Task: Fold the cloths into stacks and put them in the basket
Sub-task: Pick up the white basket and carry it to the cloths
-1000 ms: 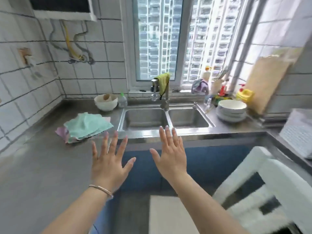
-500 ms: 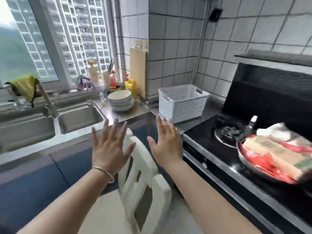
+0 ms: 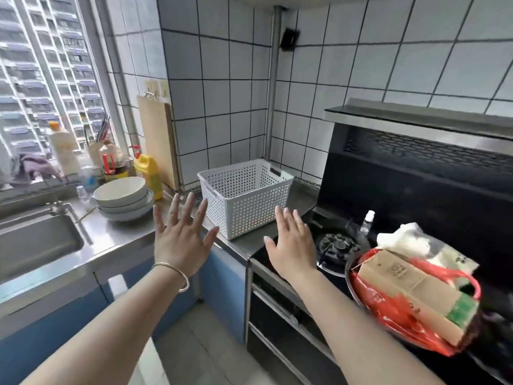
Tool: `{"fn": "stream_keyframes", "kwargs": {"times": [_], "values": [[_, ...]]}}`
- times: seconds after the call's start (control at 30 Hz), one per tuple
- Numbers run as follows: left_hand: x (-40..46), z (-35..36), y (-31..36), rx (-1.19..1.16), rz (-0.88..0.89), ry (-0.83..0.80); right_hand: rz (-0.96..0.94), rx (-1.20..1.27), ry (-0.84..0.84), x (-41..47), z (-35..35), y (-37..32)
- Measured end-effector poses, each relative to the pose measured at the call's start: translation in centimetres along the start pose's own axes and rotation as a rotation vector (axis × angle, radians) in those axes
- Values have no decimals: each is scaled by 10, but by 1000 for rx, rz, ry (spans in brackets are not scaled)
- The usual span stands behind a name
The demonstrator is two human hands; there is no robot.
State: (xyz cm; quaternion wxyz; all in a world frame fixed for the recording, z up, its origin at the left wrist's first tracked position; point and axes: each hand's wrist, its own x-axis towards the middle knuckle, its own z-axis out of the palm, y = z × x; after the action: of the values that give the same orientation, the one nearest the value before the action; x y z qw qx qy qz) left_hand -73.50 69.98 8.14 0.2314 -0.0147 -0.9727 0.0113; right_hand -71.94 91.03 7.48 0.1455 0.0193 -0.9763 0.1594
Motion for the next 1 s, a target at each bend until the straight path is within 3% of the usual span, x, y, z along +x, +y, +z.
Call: {"fn": "stream_keyframes", "kwargs": {"times": [0.37, 0.43, 0.63, 1.0], "values": [[127, 104, 18, 36, -64, -83, 24, -4, -53, 192, 62, 75], [152, 124, 18, 26, -98, -159, 1, 10, -53, 233, 77, 85], [249, 184, 34, -403, -549, -360, -28, 49, -38, 364, 119, 118], [337, 256, 31, -498, -928, -307, 21, -88, -97, 496, 168, 153]]}}
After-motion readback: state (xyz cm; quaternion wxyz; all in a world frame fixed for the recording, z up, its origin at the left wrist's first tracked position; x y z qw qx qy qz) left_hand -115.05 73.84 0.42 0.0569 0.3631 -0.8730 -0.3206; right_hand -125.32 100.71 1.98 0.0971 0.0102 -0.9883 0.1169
